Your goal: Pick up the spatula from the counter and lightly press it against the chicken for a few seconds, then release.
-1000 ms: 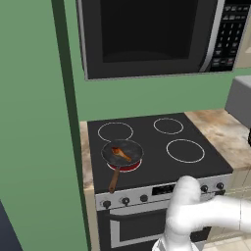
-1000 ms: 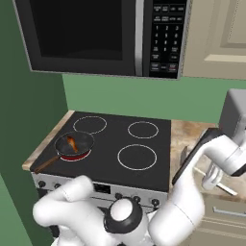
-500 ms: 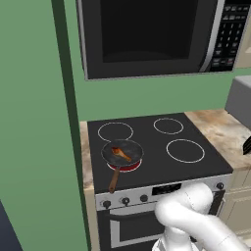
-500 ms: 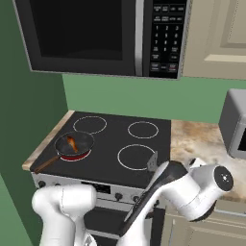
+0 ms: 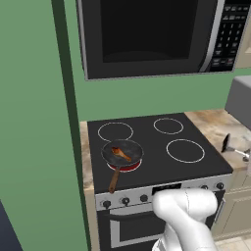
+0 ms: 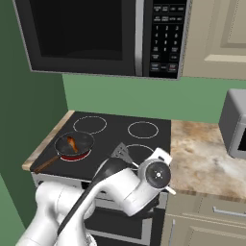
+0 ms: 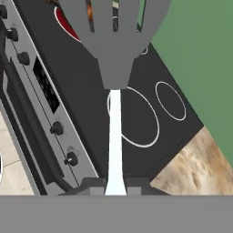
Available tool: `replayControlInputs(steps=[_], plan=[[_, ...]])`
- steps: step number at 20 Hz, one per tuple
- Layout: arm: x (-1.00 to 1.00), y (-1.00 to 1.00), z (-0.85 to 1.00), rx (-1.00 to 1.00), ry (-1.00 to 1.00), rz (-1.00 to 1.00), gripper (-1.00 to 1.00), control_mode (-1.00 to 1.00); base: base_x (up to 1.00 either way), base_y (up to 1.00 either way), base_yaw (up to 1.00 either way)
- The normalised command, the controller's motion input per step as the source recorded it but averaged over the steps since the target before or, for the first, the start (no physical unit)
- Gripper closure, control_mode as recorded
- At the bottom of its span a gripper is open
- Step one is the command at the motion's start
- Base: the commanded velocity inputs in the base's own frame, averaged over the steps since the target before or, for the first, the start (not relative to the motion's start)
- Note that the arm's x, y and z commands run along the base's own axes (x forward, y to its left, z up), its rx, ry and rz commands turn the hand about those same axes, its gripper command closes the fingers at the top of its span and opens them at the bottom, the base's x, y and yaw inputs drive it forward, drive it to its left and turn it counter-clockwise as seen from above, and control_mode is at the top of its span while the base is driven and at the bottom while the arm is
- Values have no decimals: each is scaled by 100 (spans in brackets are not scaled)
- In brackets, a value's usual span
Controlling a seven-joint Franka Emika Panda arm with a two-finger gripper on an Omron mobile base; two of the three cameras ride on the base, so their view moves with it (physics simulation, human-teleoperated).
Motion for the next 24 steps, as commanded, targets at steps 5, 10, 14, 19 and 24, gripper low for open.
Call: replayControlInputs(steps=[5, 10, 14, 19, 24], plan=[[0, 30, 44, -15, 12, 1, 100, -100, 0, 0, 0], [10, 28, 27, -20, 32, 5, 100, -100, 0, 0, 0], [9, 23, 14, -13, 29, 9, 100, -100, 0, 0, 0], [0, 38, 1, -9, 2, 0, 100, -100, 0, 0, 0], [0, 36, 3, -11, 0, 0, 100, -100, 0, 0, 0]])
